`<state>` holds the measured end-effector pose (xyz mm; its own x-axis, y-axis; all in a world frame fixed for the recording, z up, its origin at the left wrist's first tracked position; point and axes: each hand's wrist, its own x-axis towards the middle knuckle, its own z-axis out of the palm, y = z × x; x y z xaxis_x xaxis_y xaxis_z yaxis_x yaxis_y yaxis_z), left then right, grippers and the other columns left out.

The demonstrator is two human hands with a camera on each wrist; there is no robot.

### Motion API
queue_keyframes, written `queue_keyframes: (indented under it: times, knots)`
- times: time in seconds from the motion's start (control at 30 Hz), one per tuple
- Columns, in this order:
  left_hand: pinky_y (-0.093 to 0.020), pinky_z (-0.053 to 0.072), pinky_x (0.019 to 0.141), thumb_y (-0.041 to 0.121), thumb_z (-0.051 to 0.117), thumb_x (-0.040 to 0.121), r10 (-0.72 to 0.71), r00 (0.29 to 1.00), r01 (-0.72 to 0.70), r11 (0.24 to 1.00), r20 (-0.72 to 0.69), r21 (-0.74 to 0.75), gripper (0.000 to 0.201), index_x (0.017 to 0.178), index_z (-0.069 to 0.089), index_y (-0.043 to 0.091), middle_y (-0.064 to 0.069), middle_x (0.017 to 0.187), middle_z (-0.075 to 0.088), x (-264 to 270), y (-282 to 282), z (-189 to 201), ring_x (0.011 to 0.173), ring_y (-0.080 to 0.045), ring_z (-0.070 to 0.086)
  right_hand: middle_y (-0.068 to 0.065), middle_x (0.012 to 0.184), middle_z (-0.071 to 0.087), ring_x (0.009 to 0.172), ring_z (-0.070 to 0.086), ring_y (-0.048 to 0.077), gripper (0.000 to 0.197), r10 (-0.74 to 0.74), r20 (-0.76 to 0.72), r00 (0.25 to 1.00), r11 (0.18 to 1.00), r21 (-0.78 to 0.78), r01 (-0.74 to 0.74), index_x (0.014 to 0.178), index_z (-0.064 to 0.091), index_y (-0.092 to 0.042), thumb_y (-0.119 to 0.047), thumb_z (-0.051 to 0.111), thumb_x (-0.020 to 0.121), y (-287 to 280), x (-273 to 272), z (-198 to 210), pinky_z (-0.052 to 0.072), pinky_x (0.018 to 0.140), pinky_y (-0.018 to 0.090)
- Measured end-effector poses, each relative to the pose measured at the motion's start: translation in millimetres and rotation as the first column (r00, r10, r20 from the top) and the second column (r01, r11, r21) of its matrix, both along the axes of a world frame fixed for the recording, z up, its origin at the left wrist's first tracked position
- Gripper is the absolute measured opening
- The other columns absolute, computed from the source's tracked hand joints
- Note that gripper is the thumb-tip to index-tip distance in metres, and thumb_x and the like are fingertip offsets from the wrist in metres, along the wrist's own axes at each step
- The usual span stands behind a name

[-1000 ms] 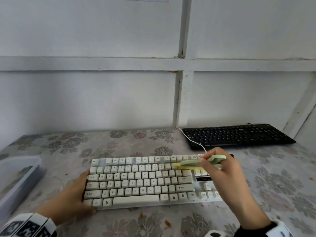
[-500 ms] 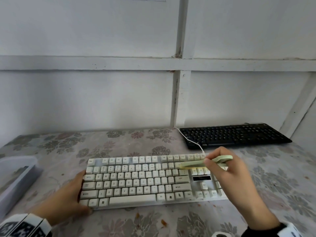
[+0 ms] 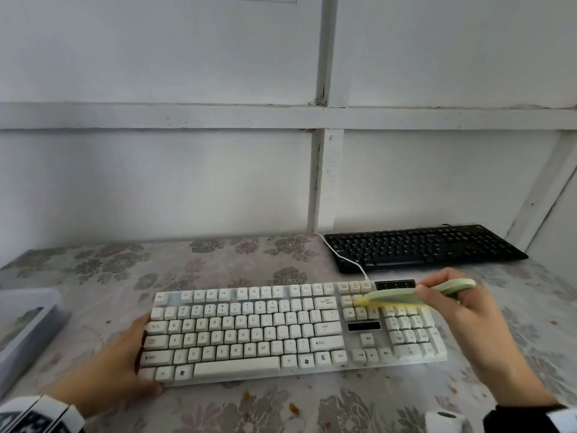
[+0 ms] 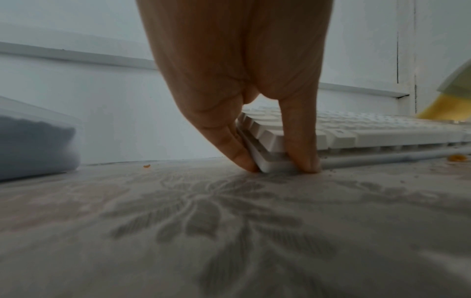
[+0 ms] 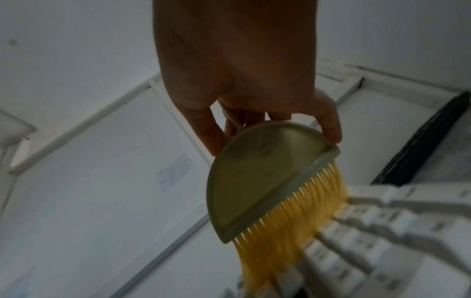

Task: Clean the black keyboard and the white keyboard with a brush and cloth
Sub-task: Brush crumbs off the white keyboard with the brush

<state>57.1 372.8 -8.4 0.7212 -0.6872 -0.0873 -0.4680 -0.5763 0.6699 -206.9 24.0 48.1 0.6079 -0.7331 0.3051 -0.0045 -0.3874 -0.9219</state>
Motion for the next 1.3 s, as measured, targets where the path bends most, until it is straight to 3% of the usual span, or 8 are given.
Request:
queue_keyframes:
  times: [0.13, 0.37, 0.53, 0.73, 0.87, 1.0, 1.1, 1.3]
  knots:
    - [-0.027, 0.053, 0.081, 0.034, 0.076, 0.036, 0.011, 1.000, -0.010, 0.999, -0.013, 0.035, 0.089, 0.109, 0.030, 0.058, 0.010, 0.113, 0.057, -1, -1, 1, 0.098, -0.006, 0.060, -0.007, 0.064, 0.060, 0.059, 0.050, 0.002, 0.015, -0.078, 0.007, 0.997, 0.993, -0.090, 0.079, 0.071, 0.062, -0.014, -0.007, 0.065, 0.084, -6, -6, 3, 0.037, 0.051, 0.009]
    - [-0.020, 0.050, 0.069, 0.023, 0.079, 0.042, 0.010, 0.999, -0.010, 1.000, 0.037, 0.007, 0.098, 0.079, 0.017, 0.088, 0.012, 0.107, 0.058, -1, -2, 3, 0.093, -0.006, 0.060, -0.005, 0.064, 0.061, 0.059, 0.051, 0.002, 0.018, -0.108, 0.014, 0.994, 0.994, -0.023, 0.108, 0.073, 0.064, -0.021, -0.008, 0.065, 0.085, -21, -10, -2, 0.038, 0.052, 0.009]
    - [-0.016, 0.048, 0.071, 0.021, 0.081, 0.046, -0.003, 1.000, 0.003, 0.999, 0.016, 0.041, 0.092, 0.104, 0.027, 0.067, 0.013, 0.111, 0.057, -2, -2, 4, 0.094, -0.001, 0.059, -0.009, 0.057, 0.057, 0.054, 0.049, 0.001, 0.015, -0.122, 0.022, 0.992, 0.992, -0.021, 0.123, 0.075, 0.063, -0.019, -0.008, 0.064, 0.085, -26, -18, 1, 0.035, 0.047, 0.007]
    - [-0.009, 0.041, 0.074, 0.023, 0.080, 0.056, -0.016, 1.000, 0.013, 0.994, 0.023, 0.113, 0.091, 0.110, 0.017, 0.059, 0.024, 0.112, 0.047, -5, -6, 7, 0.095, 0.005, 0.051, 0.006, 0.063, 0.056, 0.055, 0.048, 0.021, 0.019, -0.344, -0.040, 0.938, 0.932, -0.131, 0.337, 0.072, 0.059, -0.018, -0.009, 0.061, 0.088, -12, -19, 18, 0.038, 0.047, 0.028]
    - [-0.010, 0.035, 0.085, 0.024, 0.080, 0.057, -0.028, 1.000, 0.029, 0.993, -0.004, 0.117, 0.097, 0.122, 0.011, 0.045, 0.024, 0.120, 0.041, -6, -7, 8, 0.110, 0.001, 0.046, -0.006, 0.070, 0.061, 0.062, 0.055, 0.003, 0.017, -0.062, 0.002, 0.998, 0.983, -0.174, 0.062, 0.074, 0.060, -0.023, -0.012, 0.063, 0.087, 60, 15, 43, 0.040, 0.051, 0.010]
    - [-0.013, 0.032, 0.094, 0.041, 0.070, 0.041, -0.058, 0.998, 0.059, 0.996, -0.019, 0.067, 0.093, 0.115, 0.013, 0.050, 0.032, 0.115, 0.034, -11, -8, 16, 0.112, 0.002, 0.042, -0.017, 0.088, 0.057, 0.084, 0.054, 0.003, 0.007, 0.257, -0.216, 0.942, 0.927, -0.221, -0.303, 0.081, 0.055, -0.036, -0.036, 0.060, 0.085, 136, 67, 29, 0.048, 0.080, 0.032]
    - [-0.011, 0.037, 0.090, 0.039, 0.071, 0.043, -0.081, 0.997, 0.081, 0.997, -0.008, 0.018, 0.084, 0.108, 0.020, 0.053, 0.030, 0.117, 0.038, -10, -6, 13, 0.109, 0.004, 0.046, -0.020, 0.100, 0.051, 0.101, 0.042, -0.004, 0.008, 0.359, -0.343, 0.868, 0.870, -0.213, -0.444, 0.086, 0.050, -0.035, -0.040, 0.053, 0.090, 182, 94, 21, 0.030, 0.104, 0.040]
    - [-0.010, 0.041, 0.087, 0.051, 0.063, 0.049, -0.133, 0.975, 0.137, 0.990, 0.180, -0.014, 0.079, 0.121, 0.030, 0.046, 0.035, 0.112, 0.035, -1, -2, 0, 0.101, 0.008, 0.047, -0.015, 0.119, 0.043, 0.117, 0.033, 0.008, 0.015, 0.364, -0.485, 0.795, 0.812, -0.254, -0.526, 0.109, 0.047, -0.035, -0.039, 0.042, 0.096, 227, 124, 14, 0.018, 0.103, 0.047]
